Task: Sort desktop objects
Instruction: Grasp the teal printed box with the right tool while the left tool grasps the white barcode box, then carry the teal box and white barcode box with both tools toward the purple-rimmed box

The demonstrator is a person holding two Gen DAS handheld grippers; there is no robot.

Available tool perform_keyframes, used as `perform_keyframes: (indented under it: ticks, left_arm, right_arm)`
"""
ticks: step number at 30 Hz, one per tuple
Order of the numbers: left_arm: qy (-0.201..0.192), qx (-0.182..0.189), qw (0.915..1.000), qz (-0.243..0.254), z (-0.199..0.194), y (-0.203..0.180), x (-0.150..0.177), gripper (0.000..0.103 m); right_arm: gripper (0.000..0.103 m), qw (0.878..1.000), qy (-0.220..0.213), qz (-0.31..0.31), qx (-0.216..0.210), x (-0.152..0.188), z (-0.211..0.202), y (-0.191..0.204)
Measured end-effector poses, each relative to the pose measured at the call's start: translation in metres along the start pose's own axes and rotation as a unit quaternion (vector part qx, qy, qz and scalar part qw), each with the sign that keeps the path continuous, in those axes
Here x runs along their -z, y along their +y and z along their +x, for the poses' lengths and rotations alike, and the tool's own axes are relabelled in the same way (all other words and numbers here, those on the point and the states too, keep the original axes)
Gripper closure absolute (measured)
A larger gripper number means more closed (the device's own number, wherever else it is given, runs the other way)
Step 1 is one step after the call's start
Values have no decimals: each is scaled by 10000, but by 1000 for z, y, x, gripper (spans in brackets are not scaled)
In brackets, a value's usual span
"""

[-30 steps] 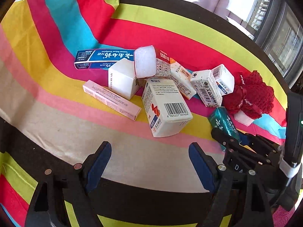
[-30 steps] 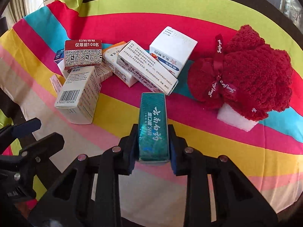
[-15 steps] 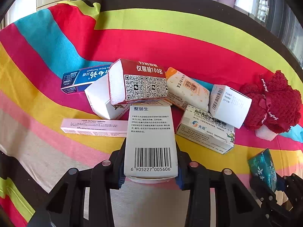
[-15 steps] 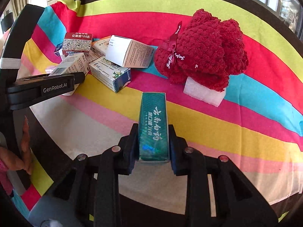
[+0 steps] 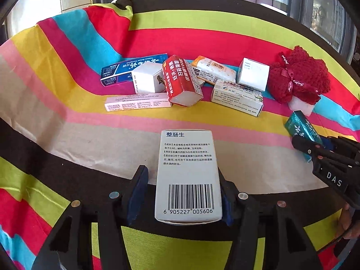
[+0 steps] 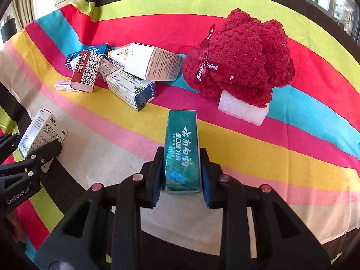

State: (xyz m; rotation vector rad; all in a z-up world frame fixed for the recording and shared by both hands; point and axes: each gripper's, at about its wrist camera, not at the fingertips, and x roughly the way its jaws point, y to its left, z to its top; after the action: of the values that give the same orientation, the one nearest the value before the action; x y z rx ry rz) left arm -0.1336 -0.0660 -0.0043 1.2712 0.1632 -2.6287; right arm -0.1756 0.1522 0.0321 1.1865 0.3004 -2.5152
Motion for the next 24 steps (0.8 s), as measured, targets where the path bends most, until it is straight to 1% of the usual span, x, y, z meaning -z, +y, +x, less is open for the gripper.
perform_keyframes:
  ticks: [2,3,4,7,10,13,15,18,24]
  left_arm:
    - [38,-7,10000,38,2,-7,-2,47]
    - [78,10,10000,24,0,-8,0,52]
    - [102,28,9999,37,-4,-7,4,62]
    - [142,95,9998,128,-20,-2,21,62]
    - [112,216,9997,51,-34,11,41,62]
    - [14,95,9999,49,-56,20,68,62]
    - [-7,81,10000,19,-70,26,84,62]
    - [-15,92,10000,9,-84,33,99,62]
    - [-60,63,10000,0,-108,43,129,62]
  right_arm:
    - [71,9999,9,122,13,4,-4,-3]
    - [71,9998,20,190,14,3,-6,1]
    - [71,9998,40,175,52,7,-13,4]
    - [71,9998,116,136,-42,34,-39,12]
    - [71,9998,80,81,-171,68,-69,20]
    - [71,9996,35,12,-274,93,-90,34]
    - [71,9997,19,-67,-245,100,-90,53]
    - [71,9996,-78,-280,-51,115,-102,69]
    - [71,9993,-246,-274,-19,142,-124,85]
